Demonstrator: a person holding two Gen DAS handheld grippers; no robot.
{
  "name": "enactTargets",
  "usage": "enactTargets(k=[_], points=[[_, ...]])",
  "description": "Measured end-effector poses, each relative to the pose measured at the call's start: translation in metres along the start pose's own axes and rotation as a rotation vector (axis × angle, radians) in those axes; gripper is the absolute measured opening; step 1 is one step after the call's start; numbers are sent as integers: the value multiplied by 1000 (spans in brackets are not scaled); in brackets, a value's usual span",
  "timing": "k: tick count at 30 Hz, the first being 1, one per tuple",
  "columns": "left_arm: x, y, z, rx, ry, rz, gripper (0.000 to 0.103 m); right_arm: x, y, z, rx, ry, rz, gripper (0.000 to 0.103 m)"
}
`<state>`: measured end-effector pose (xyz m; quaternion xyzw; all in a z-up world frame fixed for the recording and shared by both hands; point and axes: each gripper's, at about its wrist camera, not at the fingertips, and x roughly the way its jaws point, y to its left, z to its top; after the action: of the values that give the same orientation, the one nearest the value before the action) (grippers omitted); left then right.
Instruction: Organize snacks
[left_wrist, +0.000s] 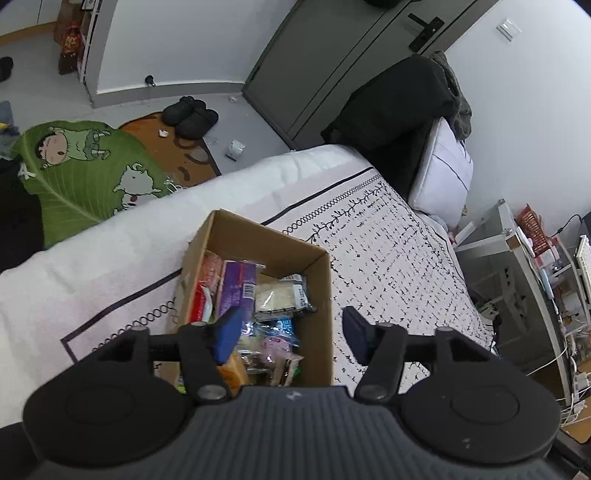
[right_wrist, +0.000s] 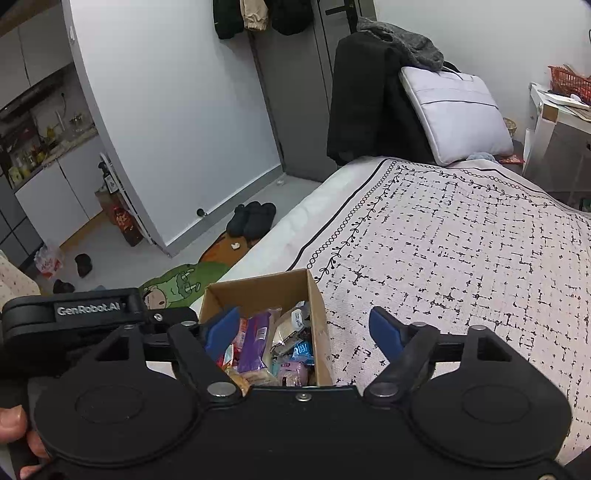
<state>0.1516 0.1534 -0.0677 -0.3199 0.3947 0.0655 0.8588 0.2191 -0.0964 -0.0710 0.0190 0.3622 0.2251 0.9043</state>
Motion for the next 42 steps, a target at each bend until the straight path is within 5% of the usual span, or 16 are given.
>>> enactTargets(k=[7, 25, 42], points=[[-16, -6, -4, 31, -12, 30, 79, -12, -5, -2, 16, 0, 30, 83], [-70, -28, -35, 167, -58, 85, 88, -71, -26, -14, 30, -44, 97, 103], [-115, -48, -80, 270, -138, 125, 102, -123, -46, -41, -14, -126, 53, 103]])
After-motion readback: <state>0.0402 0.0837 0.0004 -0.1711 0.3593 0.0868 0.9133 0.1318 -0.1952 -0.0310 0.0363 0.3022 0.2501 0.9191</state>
